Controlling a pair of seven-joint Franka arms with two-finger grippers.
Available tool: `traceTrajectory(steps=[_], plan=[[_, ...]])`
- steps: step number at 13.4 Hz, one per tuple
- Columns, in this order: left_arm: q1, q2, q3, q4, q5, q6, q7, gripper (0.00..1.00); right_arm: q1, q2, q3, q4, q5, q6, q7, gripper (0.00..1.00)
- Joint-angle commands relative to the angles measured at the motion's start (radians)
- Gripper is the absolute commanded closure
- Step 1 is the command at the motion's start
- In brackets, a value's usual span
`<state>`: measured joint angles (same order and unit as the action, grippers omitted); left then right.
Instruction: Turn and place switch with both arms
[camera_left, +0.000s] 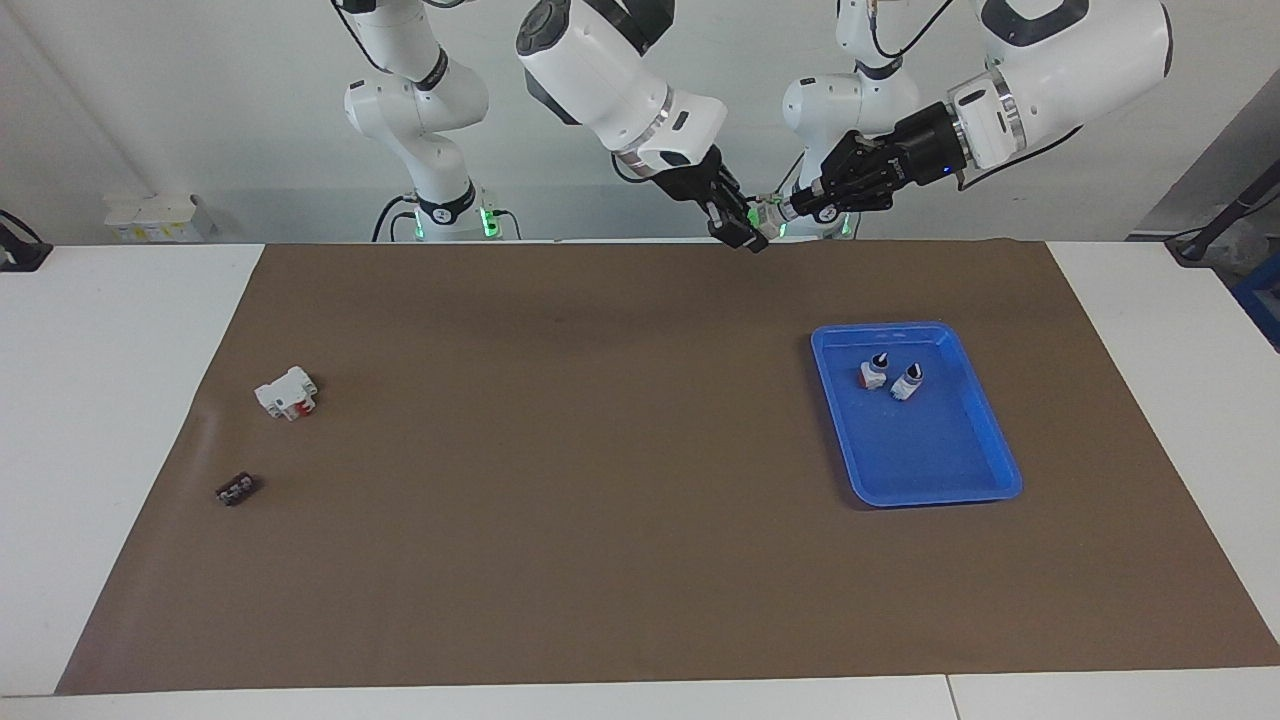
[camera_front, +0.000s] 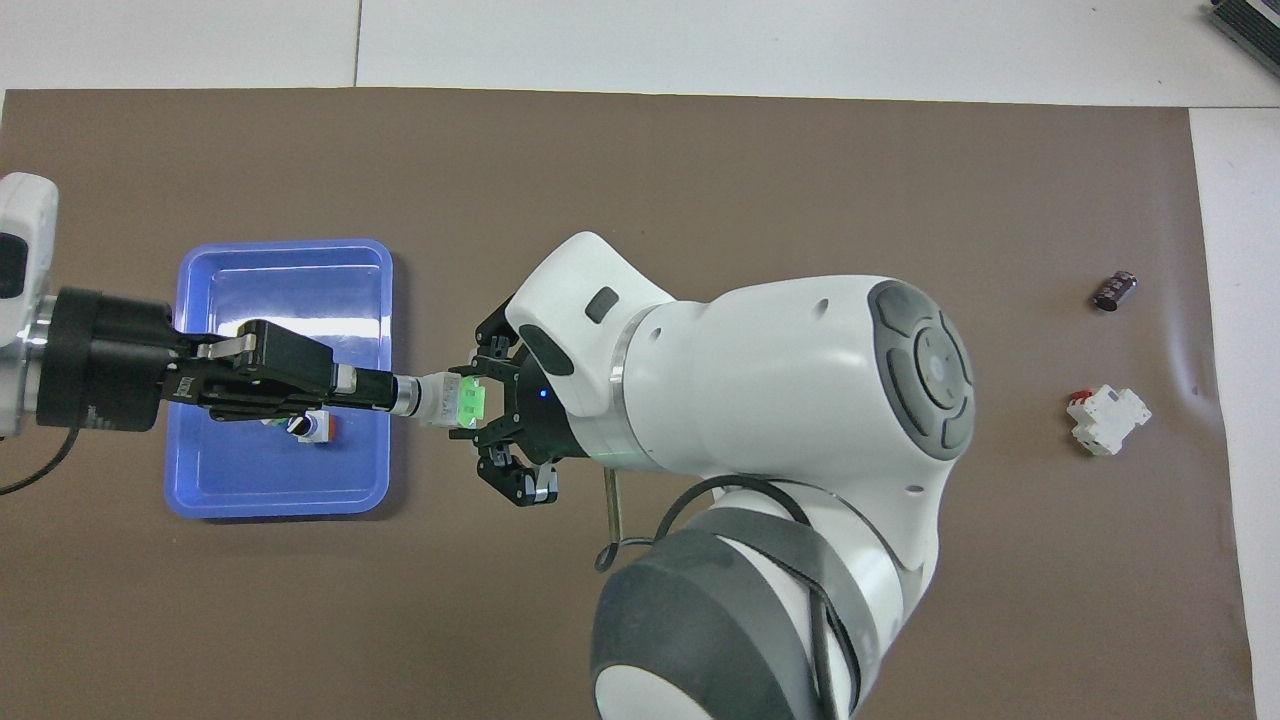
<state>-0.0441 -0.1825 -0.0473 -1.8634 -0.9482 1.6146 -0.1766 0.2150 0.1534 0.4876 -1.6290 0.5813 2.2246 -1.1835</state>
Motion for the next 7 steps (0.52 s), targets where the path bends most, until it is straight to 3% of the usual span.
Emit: traceTrajectory(steps=[1, 7], plan=[[-0.008, -0.038, -0.031, -0.013, -0.026, -0.03, -0.141, 1.0, -0.005, 0.018, 0.009, 0.005, 0.018, 0.036, 0.015, 1.0], [-0.007, -0.035, -0.034, 0.007, -0.017, -0.029, -0.372, 1.0, -0.003, 0.017, 0.009, 0.005, 0.022, 0.035, 0.015, 1.0]])
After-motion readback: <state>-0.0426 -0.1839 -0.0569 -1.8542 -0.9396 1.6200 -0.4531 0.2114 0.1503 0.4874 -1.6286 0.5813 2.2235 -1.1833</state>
